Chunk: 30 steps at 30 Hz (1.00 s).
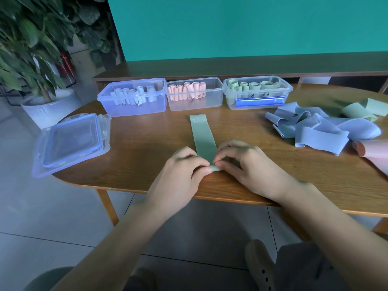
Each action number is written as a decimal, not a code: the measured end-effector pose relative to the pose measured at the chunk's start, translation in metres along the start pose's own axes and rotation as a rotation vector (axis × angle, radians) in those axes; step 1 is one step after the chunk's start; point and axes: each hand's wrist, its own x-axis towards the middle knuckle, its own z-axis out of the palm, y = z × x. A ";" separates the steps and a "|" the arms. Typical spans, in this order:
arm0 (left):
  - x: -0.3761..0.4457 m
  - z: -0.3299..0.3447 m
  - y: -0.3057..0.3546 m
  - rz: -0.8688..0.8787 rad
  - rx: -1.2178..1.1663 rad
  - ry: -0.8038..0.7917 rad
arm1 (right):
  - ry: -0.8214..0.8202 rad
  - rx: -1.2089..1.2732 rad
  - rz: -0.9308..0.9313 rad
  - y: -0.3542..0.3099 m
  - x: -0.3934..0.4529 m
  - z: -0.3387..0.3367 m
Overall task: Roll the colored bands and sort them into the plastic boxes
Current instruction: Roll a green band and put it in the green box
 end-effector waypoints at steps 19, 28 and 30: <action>0.015 0.005 -0.005 -0.033 0.034 -0.019 | 0.018 -0.021 -0.012 0.016 0.011 0.005; 0.020 0.007 -0.008 -0.027 0.058 0.004 | -0.003 0.063 0.022 0.023 0.017 0.005; 0.021 0.005 -0.007 -0.026 0.017 0.004 | 0.000 0.051 0.010 0.025 0.019 0.005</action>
